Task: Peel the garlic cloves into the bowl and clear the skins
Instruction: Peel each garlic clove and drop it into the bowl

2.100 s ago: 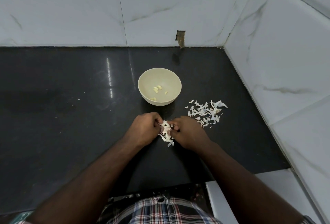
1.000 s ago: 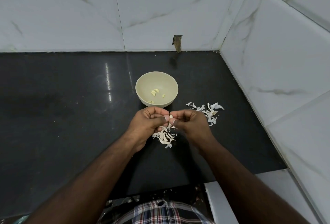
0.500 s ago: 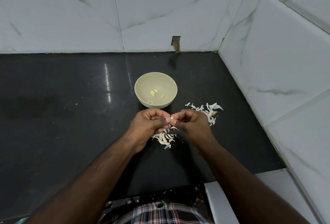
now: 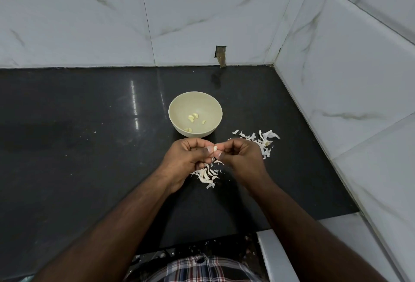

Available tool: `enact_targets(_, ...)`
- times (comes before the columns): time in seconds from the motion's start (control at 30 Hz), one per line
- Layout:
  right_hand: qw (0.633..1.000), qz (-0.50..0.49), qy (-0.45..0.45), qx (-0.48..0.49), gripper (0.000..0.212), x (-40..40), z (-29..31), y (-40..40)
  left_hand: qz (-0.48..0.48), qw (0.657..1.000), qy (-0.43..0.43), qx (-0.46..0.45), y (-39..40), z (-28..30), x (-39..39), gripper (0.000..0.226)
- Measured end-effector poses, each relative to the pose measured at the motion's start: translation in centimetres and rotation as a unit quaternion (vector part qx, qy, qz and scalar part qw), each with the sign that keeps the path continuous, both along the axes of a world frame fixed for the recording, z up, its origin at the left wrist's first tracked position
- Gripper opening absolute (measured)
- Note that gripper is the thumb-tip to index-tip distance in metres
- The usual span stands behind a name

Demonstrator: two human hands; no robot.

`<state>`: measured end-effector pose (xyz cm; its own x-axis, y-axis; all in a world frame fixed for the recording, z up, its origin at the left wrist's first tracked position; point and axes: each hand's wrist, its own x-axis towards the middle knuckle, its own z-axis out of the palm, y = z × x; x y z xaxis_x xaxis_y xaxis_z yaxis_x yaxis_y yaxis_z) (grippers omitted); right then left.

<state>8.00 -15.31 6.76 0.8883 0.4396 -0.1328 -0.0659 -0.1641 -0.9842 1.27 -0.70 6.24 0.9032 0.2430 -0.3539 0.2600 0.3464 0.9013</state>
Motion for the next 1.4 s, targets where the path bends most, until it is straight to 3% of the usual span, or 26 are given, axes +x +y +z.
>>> enact_targets(0.2, 0.998, -0.012, 0.06, 0.033, 0.016, 0.1, 0.0, 0.1, 0.0, 1.0, -0.007, 0.017, -0.1, -0.2, 0.2, 0.007)
enact_targets(0.43, 0.976, -0.036, 0.198, 0.088, 0.013, 0.3, 0.4, 0.2, 0.008, 0.989, -0.039, 0.14, 0.0, -0.5, 0.3, 0.018)
enact_targets(0.77, 0.97, 0.002, 0.231, 0.078, 0.011, 1.3, 0.8, 0.3, 0.031, 0.968, -0.04, 0.244, 0.2, -0.9, 0.6, 0.017)
enact_targets(1.07, 0.989, 0.035, 0.141, 0.003, 0.015, 1.6, 0.9, 0.5, 0.014, 0.971, -0.05, 0.231, 0.5, -1.0, 0.8, 0.014)
enact_targets(1.27, 0.993, 0.042, 0.039, -0.104, 0.012, 1.9, 0.5, 0.4, 0.01, 0.985, -0.058, 0.163, 0.2, -0.6, 1.0, 0.011)
enact_targets(1.4, 0.973, 0.031, -0.068, -0.217, 0.014, 3.0, 0.4, -0.9, 0.029, 0.993, -0.044, 0.107, 0.2, -1.0, 1.1, 0.007)
